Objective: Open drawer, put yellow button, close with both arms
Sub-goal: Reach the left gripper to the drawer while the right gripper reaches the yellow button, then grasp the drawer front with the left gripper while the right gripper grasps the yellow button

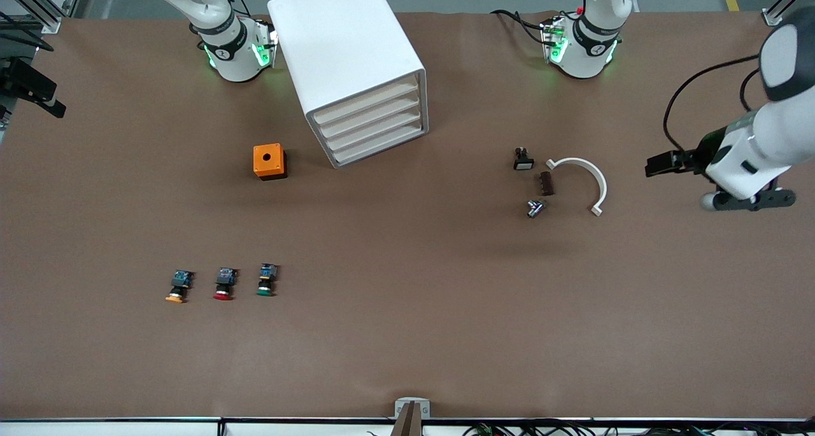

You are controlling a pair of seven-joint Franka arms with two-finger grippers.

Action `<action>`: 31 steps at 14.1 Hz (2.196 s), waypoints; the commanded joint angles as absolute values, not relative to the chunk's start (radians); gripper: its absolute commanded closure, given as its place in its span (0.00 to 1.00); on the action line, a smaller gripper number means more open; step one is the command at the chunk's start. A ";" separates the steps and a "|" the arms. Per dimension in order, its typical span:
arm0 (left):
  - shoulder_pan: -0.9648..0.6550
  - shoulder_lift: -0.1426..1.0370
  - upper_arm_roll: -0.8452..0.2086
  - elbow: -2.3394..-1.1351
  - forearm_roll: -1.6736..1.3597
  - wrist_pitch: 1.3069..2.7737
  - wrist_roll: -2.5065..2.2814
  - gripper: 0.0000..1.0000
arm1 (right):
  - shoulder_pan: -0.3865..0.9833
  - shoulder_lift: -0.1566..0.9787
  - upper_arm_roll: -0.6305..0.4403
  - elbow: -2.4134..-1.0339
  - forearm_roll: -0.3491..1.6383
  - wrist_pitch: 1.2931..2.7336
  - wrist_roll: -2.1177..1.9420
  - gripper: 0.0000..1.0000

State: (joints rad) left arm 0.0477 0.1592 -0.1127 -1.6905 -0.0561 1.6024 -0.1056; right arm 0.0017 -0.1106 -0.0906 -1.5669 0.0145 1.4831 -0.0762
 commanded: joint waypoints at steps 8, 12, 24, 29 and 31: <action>-0.168 0.472 -0.137 -1.398 -0.190 1.414 -0.755 0.00 | -0.058 0.297 -0.078 -1.548 0.020 1.742 -0.095 0.00; -0.218 0.531 -0.137 -1.396 -0.417 1.395 -1.179 0.00 | -0.066 0.419 -0.077 -1.571 0.049 1.897 -0.091 0.00; -0.386 0.735 -0.138 -1.331 -0.939 1.350 -2.206 0.00 | -0.055 0.687 -0.068 -1.628 0.064 2.293 -0.038 0.00; -0.455 0.782 -0.138 -1.336 -1.015 1.350 -2.319 0.22 | -0.034 0.732 -0.067 -1.625 0.132 2.338 -0.043 0.00; -0.474 0.810 -0.138 -1.335 -1.015 1.350 -2.326 0.35 | -0.031 0.745 -0.067 -1.617 0.130 2.339 -0.044 0.00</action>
